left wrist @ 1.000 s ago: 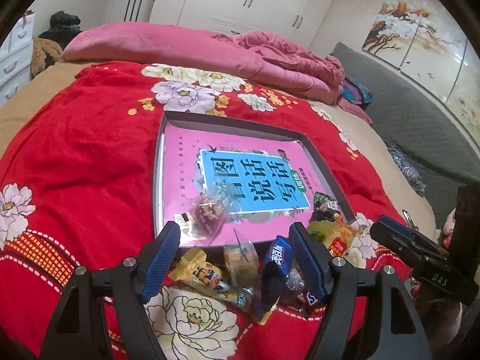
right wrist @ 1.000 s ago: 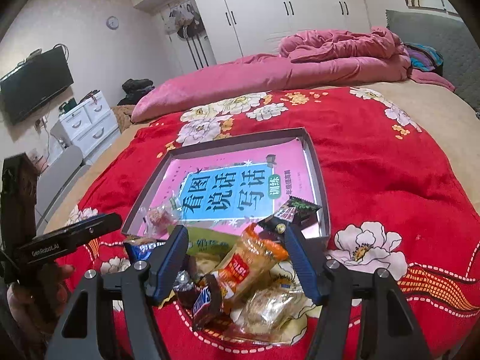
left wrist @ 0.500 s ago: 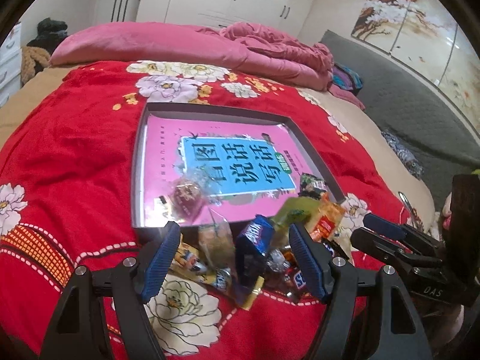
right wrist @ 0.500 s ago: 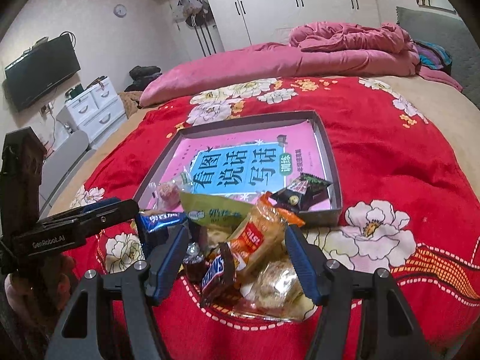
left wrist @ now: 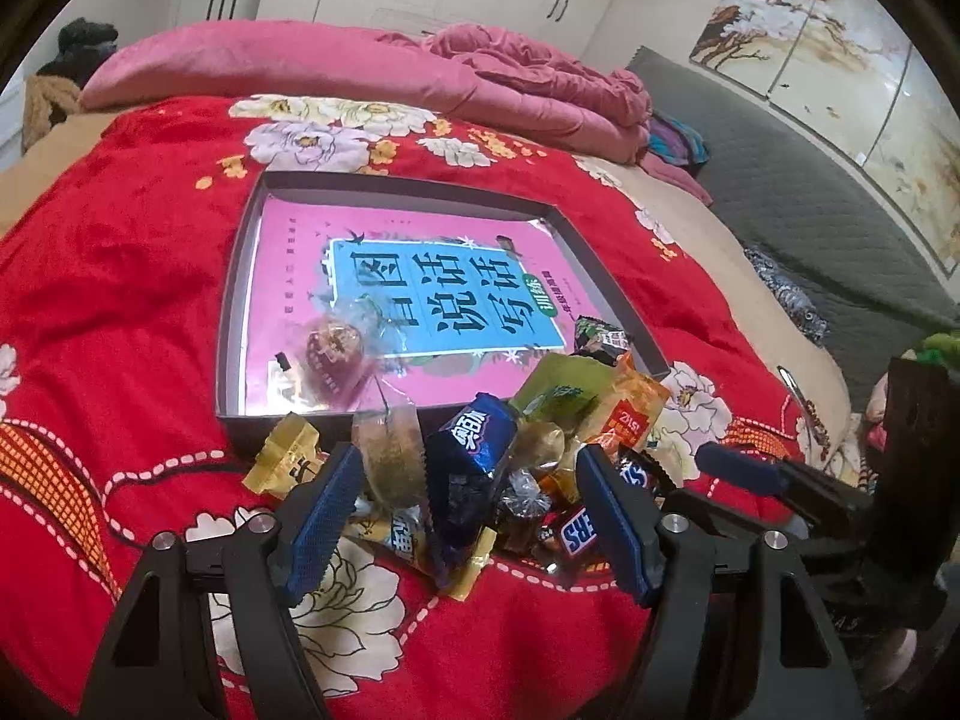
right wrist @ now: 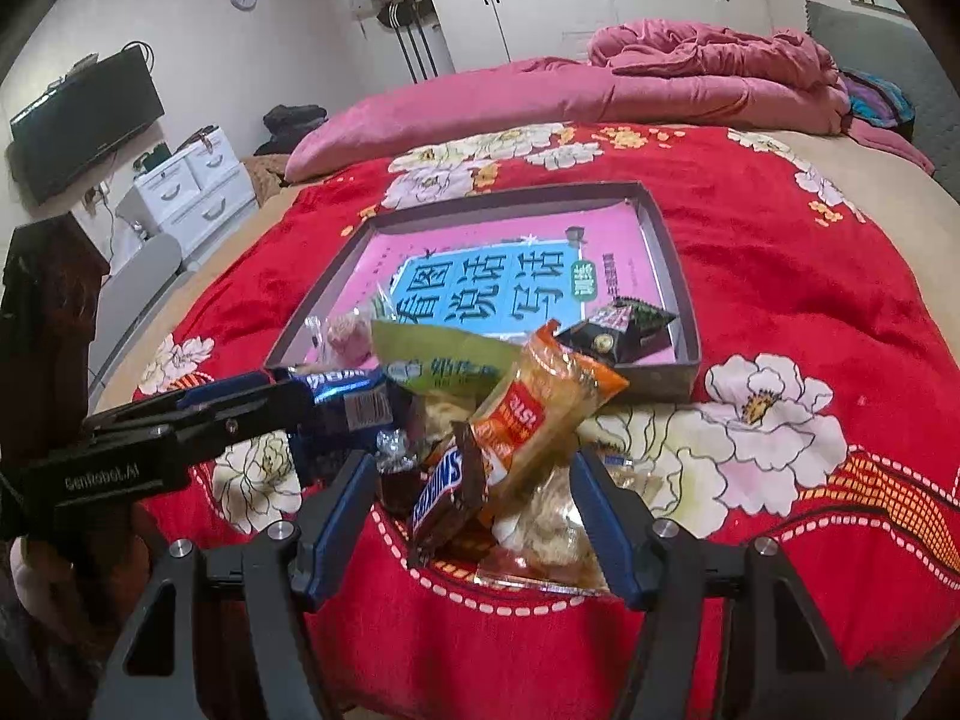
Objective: Organize snacks
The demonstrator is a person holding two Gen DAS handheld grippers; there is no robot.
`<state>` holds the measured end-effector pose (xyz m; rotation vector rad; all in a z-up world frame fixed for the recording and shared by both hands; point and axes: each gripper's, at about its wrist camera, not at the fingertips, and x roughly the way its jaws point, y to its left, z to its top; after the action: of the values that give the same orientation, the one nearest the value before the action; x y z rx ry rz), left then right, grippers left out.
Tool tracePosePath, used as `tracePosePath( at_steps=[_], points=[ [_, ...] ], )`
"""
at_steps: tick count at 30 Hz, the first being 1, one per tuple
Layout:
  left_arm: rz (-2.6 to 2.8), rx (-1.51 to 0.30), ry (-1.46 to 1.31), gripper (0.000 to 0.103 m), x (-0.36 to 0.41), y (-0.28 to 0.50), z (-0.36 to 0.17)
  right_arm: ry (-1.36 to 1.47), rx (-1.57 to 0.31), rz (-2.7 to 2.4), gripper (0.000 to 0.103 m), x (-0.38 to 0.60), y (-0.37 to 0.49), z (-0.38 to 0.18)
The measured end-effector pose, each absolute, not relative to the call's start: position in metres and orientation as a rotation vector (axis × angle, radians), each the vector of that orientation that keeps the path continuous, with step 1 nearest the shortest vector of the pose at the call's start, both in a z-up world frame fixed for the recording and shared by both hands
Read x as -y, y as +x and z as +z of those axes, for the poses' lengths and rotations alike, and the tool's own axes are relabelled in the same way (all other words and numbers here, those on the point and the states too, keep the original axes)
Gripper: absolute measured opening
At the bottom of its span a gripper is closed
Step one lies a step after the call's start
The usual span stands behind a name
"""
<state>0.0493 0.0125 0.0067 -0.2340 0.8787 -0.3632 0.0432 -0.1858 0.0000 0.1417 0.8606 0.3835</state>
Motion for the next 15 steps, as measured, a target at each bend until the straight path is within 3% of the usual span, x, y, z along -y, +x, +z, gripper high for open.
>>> tracePosePath(
  at_steps=[12, 15],
  points=[
    [-0.412, -0.894, -0.189, 0.065, 0.000, 0.049, 0.002, 0.133, -0.899, 0.404, 0.066, 0.179, 0.044, -0.011],
    [-0.413, -0.899, -0.182, 0.056, 0.002, 0.050, -0.001, 0.136, -0.907, 0.415, 0.064, 0.177, 0.044, -0.014]
  ],
)
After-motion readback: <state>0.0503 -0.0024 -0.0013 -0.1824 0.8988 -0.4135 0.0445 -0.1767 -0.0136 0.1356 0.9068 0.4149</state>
